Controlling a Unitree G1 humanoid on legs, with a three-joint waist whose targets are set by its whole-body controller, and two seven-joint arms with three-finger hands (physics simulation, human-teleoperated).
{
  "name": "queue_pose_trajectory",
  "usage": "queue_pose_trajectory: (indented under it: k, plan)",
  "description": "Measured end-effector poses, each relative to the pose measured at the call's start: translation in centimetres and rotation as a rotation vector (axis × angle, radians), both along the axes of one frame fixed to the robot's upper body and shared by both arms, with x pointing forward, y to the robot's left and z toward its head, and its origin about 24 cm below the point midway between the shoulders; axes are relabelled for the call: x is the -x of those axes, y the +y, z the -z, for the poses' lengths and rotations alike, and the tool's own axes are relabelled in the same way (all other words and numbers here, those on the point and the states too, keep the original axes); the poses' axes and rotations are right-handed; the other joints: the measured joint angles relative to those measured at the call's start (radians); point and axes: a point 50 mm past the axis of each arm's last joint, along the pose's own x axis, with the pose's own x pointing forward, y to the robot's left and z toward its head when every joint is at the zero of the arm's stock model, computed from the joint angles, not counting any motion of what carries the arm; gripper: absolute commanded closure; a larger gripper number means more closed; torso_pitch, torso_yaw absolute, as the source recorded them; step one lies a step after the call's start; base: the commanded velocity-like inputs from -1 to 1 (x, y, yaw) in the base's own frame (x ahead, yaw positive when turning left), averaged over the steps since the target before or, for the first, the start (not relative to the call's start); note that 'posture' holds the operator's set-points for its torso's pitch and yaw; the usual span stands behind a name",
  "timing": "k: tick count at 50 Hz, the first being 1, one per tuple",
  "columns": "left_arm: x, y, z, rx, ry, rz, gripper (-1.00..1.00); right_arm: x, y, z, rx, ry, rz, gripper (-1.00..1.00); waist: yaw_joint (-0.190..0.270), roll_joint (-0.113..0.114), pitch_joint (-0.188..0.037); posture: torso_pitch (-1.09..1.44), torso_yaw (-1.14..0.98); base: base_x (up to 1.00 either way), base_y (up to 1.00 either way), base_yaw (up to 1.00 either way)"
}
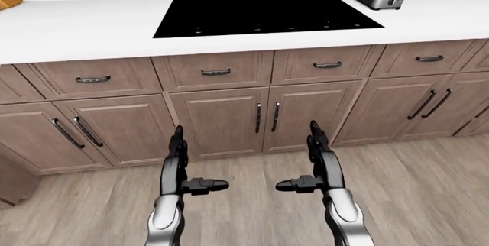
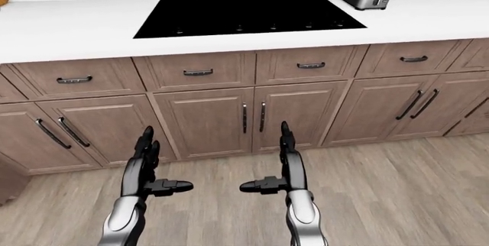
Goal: Navigate to the toaster.
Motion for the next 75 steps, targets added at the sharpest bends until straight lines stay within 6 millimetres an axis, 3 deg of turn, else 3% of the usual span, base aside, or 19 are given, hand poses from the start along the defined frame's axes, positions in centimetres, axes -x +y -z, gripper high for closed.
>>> queue_pose_trajectory:
  k: [4,6,10,15,20,22,26,31,33,38,43,47,48,54,58,60,61,65,75]
  plan:
    - [-0.1,-0.1,-0.5,-0.002,-0.023,0.005,-1.0,-0.1,0.0,-0.6,0.001,-0.032,0.001,-1.0,0.001,-0.062,0.002,0.0,0.0,0.0,-0.25,0.0]
    - [-0.2,-0.3,-0.6,0.003,-0.032,0.01,-1.0,-0.2,-0.1,-0.7,0.006,-0.039,0.001,-1.0,-0.009,-0.095,-0.011,0.0,0.0,0.0,-0.25,0.0]
    - [-0.1,-1.3,0.1,0.015,-0.001,0.047,-1.0,0.2,-1.1,0.0,0.016,0.0,0.038,-1.0,-0.026,-0.075,0.0,0.0,0.0,0.0,-0.25,0.0]
    - [-0.2,-0.7,-0.2,0.006,-0.011,0.027,-1.0,0.1,-0.7,-0.2,0.011,-0.005,0.028,-1.0,-0.013,-0.021,0.014,0.0,0.0,0.0,-0.25,0.0]
    - [-0.3,-0.6,-0.4,0.004,-0.026,0.022,-1.0,-0.1,-0.5,-0.6,0.009,-0.026,0.017,-1.0,-0.01,0.042,0.008,0.0,0.0,0.0,-0.25,0.0]
    - [-0.3,-0.2,-0.1,-0.002,-0.014,0.013,-1.0,0.0,-0.1,-0.4,0.001,-0.018,0.007,-1.0,0.0,0.023,0.012,0.0,0.0,0.0,-0.25,0.0]
    - [0.0,0.1,0.4,-0.003,0.01,-0.002,-1.0,0.1,0.1,0.2,0.0,0.01,-0.003,-1.0,0.0,0.02,-0.003,0.0,0.0,0.0,-0.25,0.0]
    - [-0.2,-0.1,-0.2,-0.005,-0.019,0.005,-1.0,-0.1,0.0,-0.5,0.001,-0.025,0.001,-1.0,0.001,-0.049,0.001,0.0,0.0,0.0,-0.25,0.0]
    - [-0.2,-0.1,-0.4,-0.006,-0.023,0.005,-1.0,-0.2,0.0,-0.6,0.001,-0.034,-0.001,-1.0,-0.003,-0.094,-0.007,0.0,0.0,0.0,-0.25,0.0]
    - [0.0,-1.3,0.0,0.009,0.0,0.049,-1.0,0.1,-1.1,0.1,0.015,0.001,0.043,-1.0,-0.029,-0.072,-0.001,0.0,0.0,0.0,-0.25,0.0]
    - [-0.1,-0.7,-0.3,0.001,-0.01,0.026,-1.0,0.0,-0.6,-0.2,0.01,-0.009,0.025,-1.0,-0.015,-0.016,0.014,0.0,0.0,0.0,-0.25,0.0]
    - [-0.2,-0.6,-0.5,-0.001,-0.024,0.022,-1.0,-0.1,-0.5,-0.4,0.009,-0.022,0.018,-1.0,-0.011,0.035,0.012,0.0,0.0,0.0,-0.25,0.0]
    - [-0.2,-0.5,-0.5,-0.005,-0.025,0.021,-1.0,-0.2,-0.4,-0.4,0.005,-0.025,0.016,-1.0,-0.005,0.034,0.009,0.0,0.0,0.0,-0.25,0.0]
    - [-0.1,0.1,0.4,-0.008,0.015,-0.003,-1.0,0.1,0.1,0.1,-0.001,0.007,-0.002,-1.0,0.0,0.012,0.0,0.0,0.0,0.0,-0.25,0.0]
    - [-0.2,-0.1,-0.1,-0.009,-0.01,0.003,-1.0,-0.1,0.0,-0.6,0.001,-0.027,0.002,-1.0,0.002,-0.046,0.003,0.0,0.0,0.0,-0.25,0.0]
    - [-0.3,-0.1,-0.2,-0.01,-0.018,0.004,-1.0,-0.1,0.1,-0.8,0.0,-0.036,0.0,-1.0,-0.002,-0.089,-0.005,0.0,0.0,0.0,-0.25,0.0]
    - [-0.4,-0.3,-0.3,-0.004,-0.023,0.007,-1.0,-0.2,-0.1,-0.8,0.006,-0.038,0.003,-1.0,-0.009,-0.095,-0.012,0.0,0.0,0.0,-0.23,0.0]
    - [-0.1,-1.2,0.4,0.007,0.01,0.041,-1.0,0.2,-1.0,0.0,0.014,0.001,0.039,-1.0,-0.024,-0.081,0.005,0.0,0.0,0.0,-0.25,0.0]
    - [-0.3,-0.7,-0.3,-0.002,-0.021,0.023,-1.0,0.0,-0.5,-0.4,0.011,-0.018,0.018,-1.0,-0.012,0.021,0.009,0.0,0.0,0.0,-0.25,0.0]
